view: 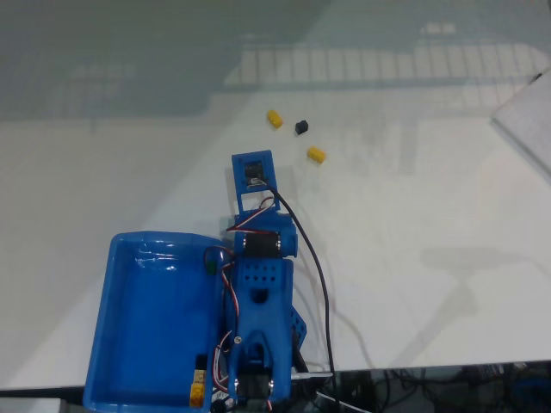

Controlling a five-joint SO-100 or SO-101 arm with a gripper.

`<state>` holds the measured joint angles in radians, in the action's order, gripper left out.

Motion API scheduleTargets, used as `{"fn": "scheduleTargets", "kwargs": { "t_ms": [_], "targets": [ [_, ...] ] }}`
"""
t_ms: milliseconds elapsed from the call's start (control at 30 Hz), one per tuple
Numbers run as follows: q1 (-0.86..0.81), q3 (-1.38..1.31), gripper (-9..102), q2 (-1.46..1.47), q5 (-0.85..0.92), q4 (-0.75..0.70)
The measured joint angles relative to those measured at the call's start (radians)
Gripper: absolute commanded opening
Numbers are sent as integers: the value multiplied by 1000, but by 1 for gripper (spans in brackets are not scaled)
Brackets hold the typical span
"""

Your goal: Pick up all the lego then put into the bin

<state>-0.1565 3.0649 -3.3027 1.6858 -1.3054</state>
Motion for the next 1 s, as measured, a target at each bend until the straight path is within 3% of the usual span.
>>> {"fn": "scheduleTargets", "kwargs": {
  "t_ms": [1000],
  "targets": [
    [-18, 0, 0, -3, 2, 0]
  ]
}}
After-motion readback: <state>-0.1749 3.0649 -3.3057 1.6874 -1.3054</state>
